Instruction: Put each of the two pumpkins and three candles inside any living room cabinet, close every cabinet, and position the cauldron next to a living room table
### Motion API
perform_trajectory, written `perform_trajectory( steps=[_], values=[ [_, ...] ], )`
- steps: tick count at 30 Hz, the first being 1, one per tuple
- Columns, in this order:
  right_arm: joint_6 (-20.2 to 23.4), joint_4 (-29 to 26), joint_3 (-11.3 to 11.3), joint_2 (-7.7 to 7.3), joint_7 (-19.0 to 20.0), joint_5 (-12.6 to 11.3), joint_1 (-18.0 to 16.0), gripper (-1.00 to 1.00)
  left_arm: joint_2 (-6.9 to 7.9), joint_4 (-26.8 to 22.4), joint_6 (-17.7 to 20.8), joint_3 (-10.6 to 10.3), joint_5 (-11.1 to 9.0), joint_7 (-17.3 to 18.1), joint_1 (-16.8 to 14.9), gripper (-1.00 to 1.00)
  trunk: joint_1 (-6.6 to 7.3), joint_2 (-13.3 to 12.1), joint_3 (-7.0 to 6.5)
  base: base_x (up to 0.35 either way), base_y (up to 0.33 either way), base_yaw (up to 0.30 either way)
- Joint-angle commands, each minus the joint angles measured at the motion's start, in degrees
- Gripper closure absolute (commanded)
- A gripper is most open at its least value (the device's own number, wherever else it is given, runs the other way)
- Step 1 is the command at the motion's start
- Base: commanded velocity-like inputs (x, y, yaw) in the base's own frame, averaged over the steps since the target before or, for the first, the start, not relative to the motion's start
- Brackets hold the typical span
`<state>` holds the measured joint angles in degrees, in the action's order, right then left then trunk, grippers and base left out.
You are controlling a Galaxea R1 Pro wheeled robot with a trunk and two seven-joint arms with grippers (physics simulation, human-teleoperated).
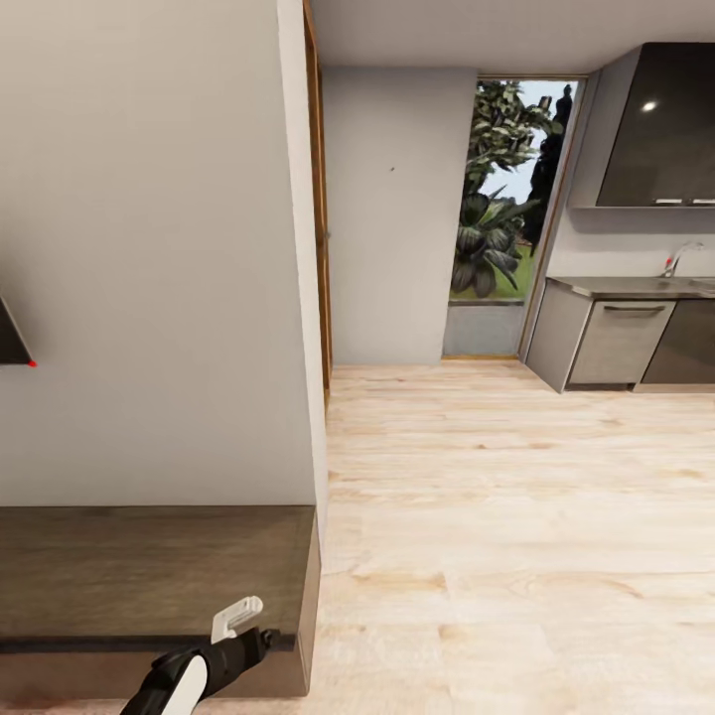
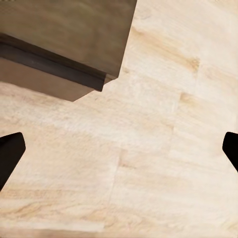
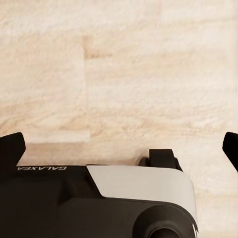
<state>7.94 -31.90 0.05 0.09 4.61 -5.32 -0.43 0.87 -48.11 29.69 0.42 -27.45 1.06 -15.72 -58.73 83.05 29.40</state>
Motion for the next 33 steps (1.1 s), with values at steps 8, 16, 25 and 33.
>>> perform_trajectory(
  steps=[8, 16, 25, 33],
  values=[
    [-0.05, -0.11, 0.08, 0.00, 0.38, -0.51, -0.01, -1.00, 0.08, -0.05, 0.20, 0.02, 0.00, 0.19, 0.12, -1.00, -0.88, 1.64, 0.78, 0.000, 0.000, 0.000],
    [-0.64, -1.09, 0.24, -0.13, 0.56, -0.42, -0.01, -1.00, 0.09, -0.05, 0.12, 0.03, 0.03, 0.33, 0.09, -1.00, -2.63, 4.84, 2.21, 0.000, 0.000, 0.000],
    [20.95, -42.13, 0.25, -0.01, 0.52, -0.78, 0.30, -1.00, 0.04, -0.05, 0.11, -0.06, -0.05, 0.35, 0.07, -1.00, -4.61, 8.45, 3.83, 0.000, 0.000, 0.000],
    [34.74, -56.34, 0.05, 0.03, 0.51, -1.23, 0.23, -1.00, 0.09, -0.05, 0.14, 0.00, -0.14, 0.43, 0.07, -1.00, -6.37, 11.66, 5.27, 0.000, 0.000, 0.000]
  ],
)
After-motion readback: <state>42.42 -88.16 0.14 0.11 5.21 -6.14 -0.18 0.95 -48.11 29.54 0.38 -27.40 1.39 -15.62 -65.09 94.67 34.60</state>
